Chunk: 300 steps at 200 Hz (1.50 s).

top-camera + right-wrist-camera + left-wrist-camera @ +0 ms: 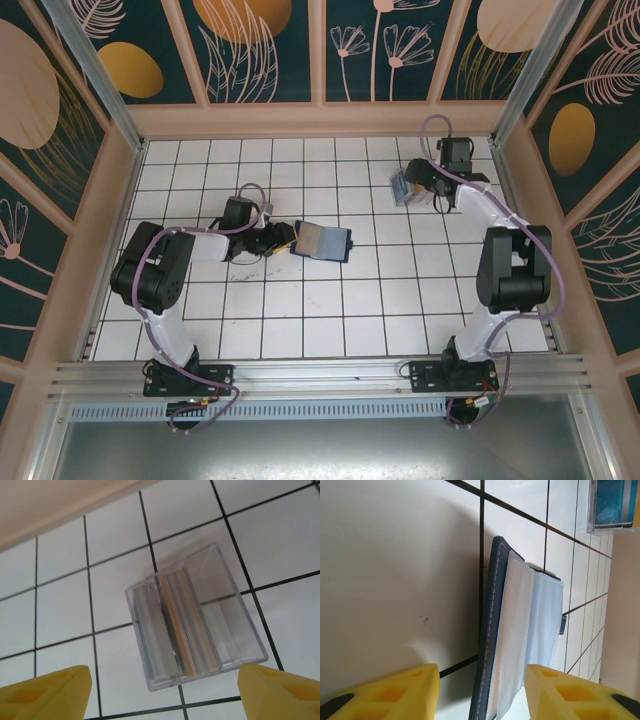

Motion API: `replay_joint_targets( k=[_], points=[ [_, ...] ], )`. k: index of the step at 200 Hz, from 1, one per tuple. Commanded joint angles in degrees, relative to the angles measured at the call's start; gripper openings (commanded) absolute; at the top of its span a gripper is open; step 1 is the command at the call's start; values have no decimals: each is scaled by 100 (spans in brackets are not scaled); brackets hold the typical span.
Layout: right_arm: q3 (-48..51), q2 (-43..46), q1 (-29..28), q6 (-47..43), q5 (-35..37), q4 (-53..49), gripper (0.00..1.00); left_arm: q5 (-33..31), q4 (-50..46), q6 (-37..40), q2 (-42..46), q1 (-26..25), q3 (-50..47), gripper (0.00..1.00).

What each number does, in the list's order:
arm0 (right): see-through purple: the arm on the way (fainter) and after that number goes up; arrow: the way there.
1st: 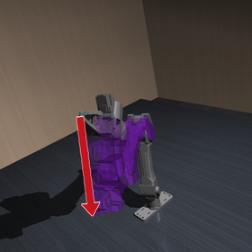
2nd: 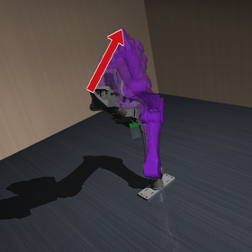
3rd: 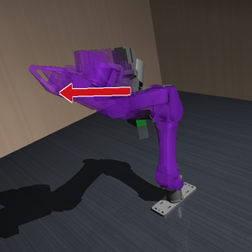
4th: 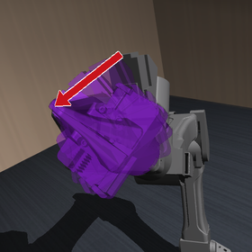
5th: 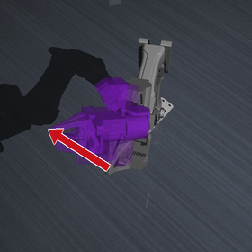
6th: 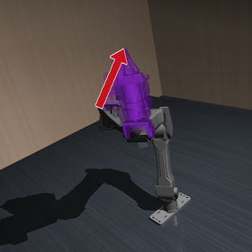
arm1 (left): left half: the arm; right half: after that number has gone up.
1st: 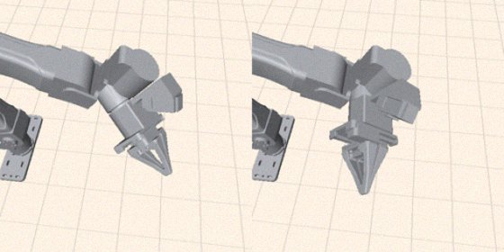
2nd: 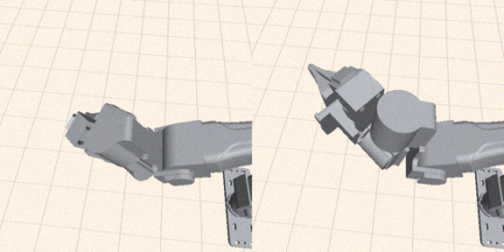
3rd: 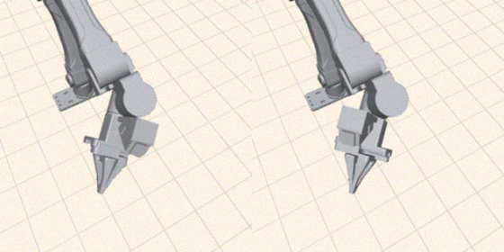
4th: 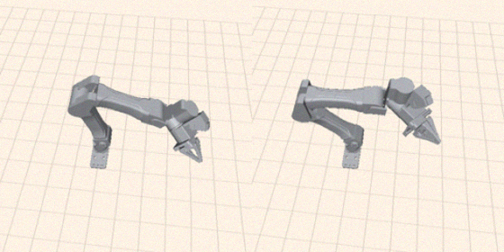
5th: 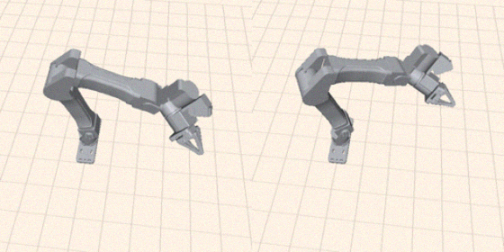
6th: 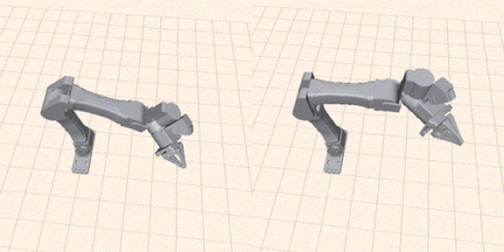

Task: Put the credit cards into the card holder
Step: Pick up the credit card from the storage box.

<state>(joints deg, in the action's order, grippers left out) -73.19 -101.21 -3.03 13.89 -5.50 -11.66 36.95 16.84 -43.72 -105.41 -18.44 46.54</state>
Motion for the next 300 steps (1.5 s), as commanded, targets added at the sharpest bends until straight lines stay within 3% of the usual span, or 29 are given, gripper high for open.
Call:
replay_joint_targets(
  k=[1, 36, 103, 119, 132, 158, 209, 274, 300],
  points=[
    [-428, -449, 252, -348, -478, -415, 77, -263, 35, 49, 90, -20, -232, 50],
    [-859, -898, 383, -568, -1159, -612, 76, -290, 78, 4, 150, -23, -342, 50],
    [-1779, -1562, 381, -808, -1269, -1154, 64, -366, 122, -7, 224, -29, -412, 50],
    [-1998, -1741, 386, -835, -1108, -1278, 64, -360, 44, 30, 209, -32, -373, 49],
    [-2192, -1876, 386, -809, -929, -1405, 73, -398, 71, -2, 260, -30, -399, 49],
    [-2363, -1990, 382, -870, -1203, -1464, 75, -447, 11, 68, 317, -28, -392, 49],
    [-2369, -2082, 382, -835, -1813, -1469, 63, -503, 58, 16, 342, -29, -479, 48],
    [-2604, -2153, 217, -927, -1093, -1969, 61, -530, 162, -22, 386, -31, -572, 48],
    [-2604, -2084, 212, -893, -1357, -1913, 54, -502, 50, 39, 328, -30, -506, 48]
  ],
)
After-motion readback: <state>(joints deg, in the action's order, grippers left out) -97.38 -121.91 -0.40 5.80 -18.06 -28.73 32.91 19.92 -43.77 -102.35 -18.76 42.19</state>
